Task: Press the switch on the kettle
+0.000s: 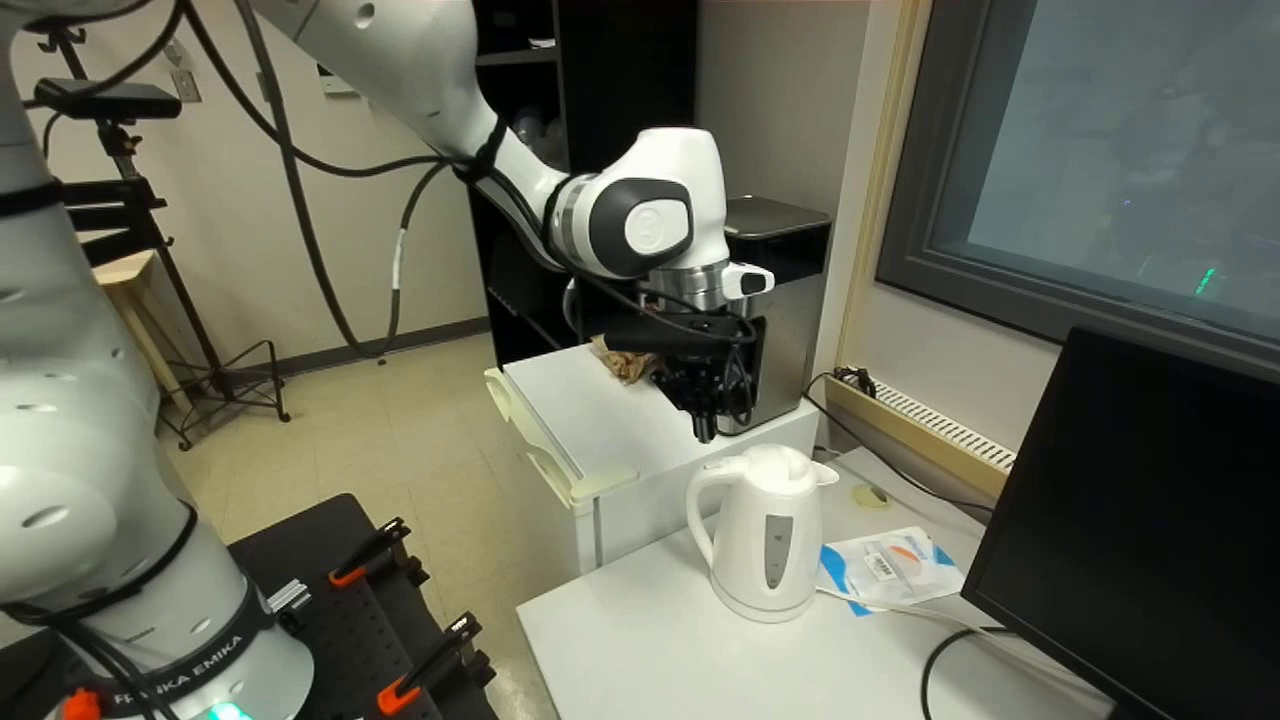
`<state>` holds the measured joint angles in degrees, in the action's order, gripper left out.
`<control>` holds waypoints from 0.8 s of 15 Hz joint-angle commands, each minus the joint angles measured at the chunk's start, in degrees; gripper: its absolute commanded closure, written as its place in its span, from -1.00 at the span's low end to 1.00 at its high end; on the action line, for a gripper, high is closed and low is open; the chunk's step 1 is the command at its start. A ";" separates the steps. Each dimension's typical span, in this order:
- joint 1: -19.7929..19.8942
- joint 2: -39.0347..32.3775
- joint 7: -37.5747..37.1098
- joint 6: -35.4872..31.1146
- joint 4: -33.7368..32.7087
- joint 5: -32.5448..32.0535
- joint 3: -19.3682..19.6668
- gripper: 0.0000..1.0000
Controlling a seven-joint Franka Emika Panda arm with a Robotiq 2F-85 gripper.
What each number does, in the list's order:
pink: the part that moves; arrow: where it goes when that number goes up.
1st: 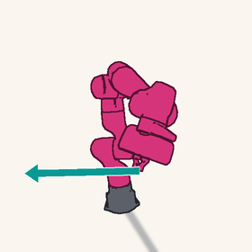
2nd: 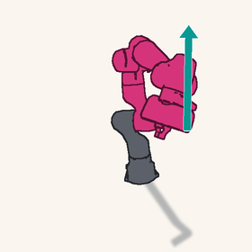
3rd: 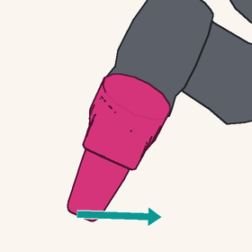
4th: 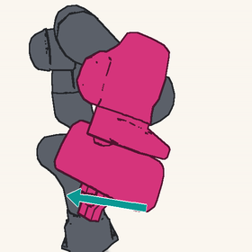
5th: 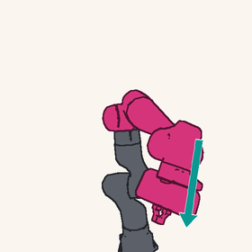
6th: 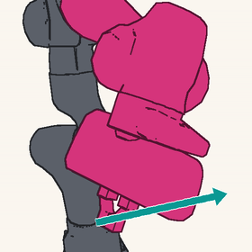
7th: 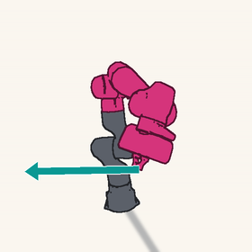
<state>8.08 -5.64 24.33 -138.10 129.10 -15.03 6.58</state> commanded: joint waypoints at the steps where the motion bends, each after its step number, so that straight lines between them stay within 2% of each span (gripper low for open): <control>1: -0.10 -3.02 1.78 -0.71 -2.63 0.44 -0.44 0.98; 12: 0.13 -8.25 1.78 -4.80 -5.29 0.06 -1.33 0.99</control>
<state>8.09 -11.75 24.82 -141.24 125.50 -15.07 5.69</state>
